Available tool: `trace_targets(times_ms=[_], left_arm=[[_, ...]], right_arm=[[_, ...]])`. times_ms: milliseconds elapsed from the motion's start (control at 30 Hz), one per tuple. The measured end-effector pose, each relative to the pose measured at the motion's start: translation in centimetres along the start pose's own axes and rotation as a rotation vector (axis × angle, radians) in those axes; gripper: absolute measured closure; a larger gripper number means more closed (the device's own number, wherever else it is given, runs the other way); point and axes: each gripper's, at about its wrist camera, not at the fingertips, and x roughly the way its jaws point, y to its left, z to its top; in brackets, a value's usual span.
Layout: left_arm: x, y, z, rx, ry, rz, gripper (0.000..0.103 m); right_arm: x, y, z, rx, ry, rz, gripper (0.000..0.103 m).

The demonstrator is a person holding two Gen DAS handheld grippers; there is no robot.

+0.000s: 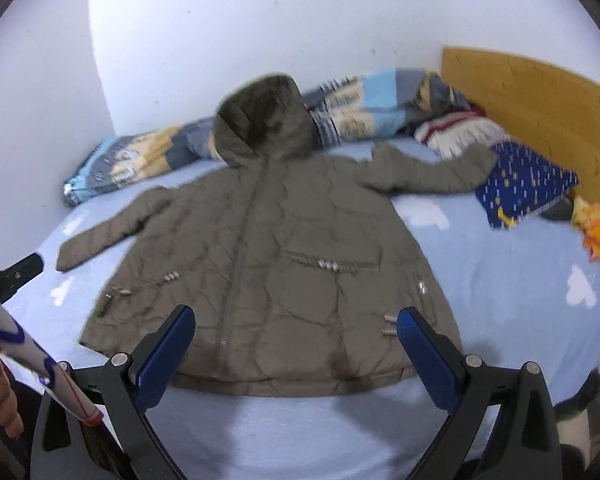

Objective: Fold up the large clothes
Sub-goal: 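Move both tools over the spread olive hooded jacket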

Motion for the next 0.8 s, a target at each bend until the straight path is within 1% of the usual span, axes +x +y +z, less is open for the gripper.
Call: trace_targets(times_ms=[67,133,200,300,333,400,567,800], left_arm=[[-1.4,-0.5,0.1,-0.006,-0.028,0.005,0.000],[-2.4,-1.0,0.0,0.003,-0.035,0.011,0.000],[-3.0,-1.4,-0.1,0.016,-0.051,0.013,0.000],[-3.3,-1.7,-0.3,0.035,-0.055,0.018,0.000],[-3.2,-1.9,-0.5,0.044,-0.059,0.023,0.000],[-2.8,-2.0,-0.8,0.062,-0.038,0.027,0.000],[-2.5,-1.9,-1.3,0.072,-0.020,0.022,0.000],[-2.3,-1.5,-1.7,0.075,-0.011,0.024,0.000]], right_arm=[[-1.5,1.0,0.8,-0.017,-0.014,-0.001,0.001],[-2.9,1.7,1.4,-0.026,-0.038,-0.008,0.001],[-4.4,2.3,1.8,-0.034,-0.066,-0.024,0.001],[-5.5,3.0,2.3,-0.026,-0.084,-0.037,0.000],[-5.7,3.1,2.3,-0.026,-0.093,-0.049,0.000],[-6.0,3.5,2.1,-0.032,-0.104,-0.057,0.000],[-5.7,4.3,1.7,-0.062,-0.098,-0.064,0.000],[-5.4,4.4,1.5,-0.073,-0.089,-0.069,0.000]])
